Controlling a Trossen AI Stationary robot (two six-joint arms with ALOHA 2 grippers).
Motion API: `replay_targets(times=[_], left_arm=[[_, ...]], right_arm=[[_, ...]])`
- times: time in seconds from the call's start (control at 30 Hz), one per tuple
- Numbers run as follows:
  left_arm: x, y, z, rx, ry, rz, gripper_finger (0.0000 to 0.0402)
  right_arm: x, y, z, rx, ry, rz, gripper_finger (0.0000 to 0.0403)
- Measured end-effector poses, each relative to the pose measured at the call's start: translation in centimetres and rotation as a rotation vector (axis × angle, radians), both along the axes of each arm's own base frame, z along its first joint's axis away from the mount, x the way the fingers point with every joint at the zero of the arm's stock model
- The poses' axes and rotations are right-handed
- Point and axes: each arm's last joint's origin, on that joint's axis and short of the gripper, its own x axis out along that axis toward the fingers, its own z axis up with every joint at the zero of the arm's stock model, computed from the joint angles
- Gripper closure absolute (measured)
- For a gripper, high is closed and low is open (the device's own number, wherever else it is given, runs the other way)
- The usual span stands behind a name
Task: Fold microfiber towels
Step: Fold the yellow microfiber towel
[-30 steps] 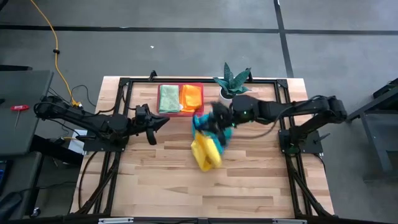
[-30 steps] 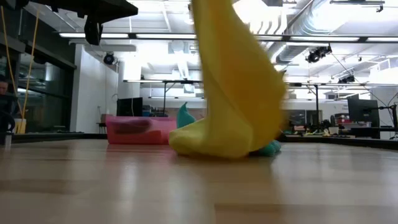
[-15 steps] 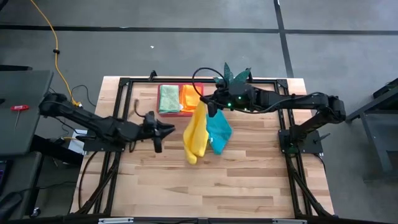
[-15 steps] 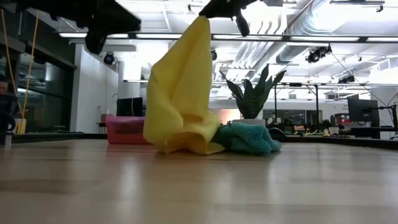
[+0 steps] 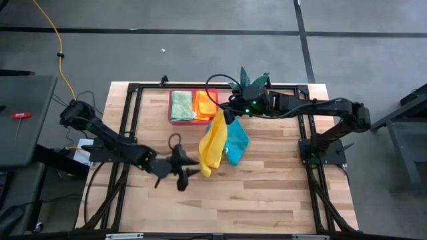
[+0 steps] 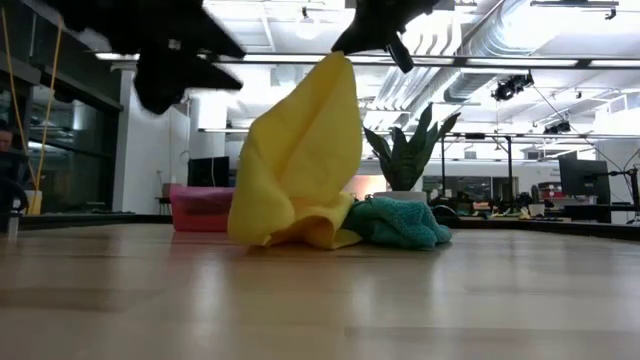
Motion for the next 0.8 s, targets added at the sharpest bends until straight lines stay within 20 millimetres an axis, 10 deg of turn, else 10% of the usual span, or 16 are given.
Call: replay_targets(times=[0.27,0.5,0.8], left_arm=[[5.0,0.1,1.1,0.381,0.306,-0.213,0.0243],[8.9,2.2,-1.6,0.370,0.481,-0.513,0.0243],[8.0,2.5,-3.3,0.365,0.794,-0.590,0.0243]], right_arm=[[-0.2,-0.9,0.0,0.013,-0.002,0.018,0.0403],[-0.2,-0.8,-0.1,0.010,0.006,0.047,0.0403],[-0.2,-0.8,-0.1,-0.004,0.019,0.065,0.0403]])
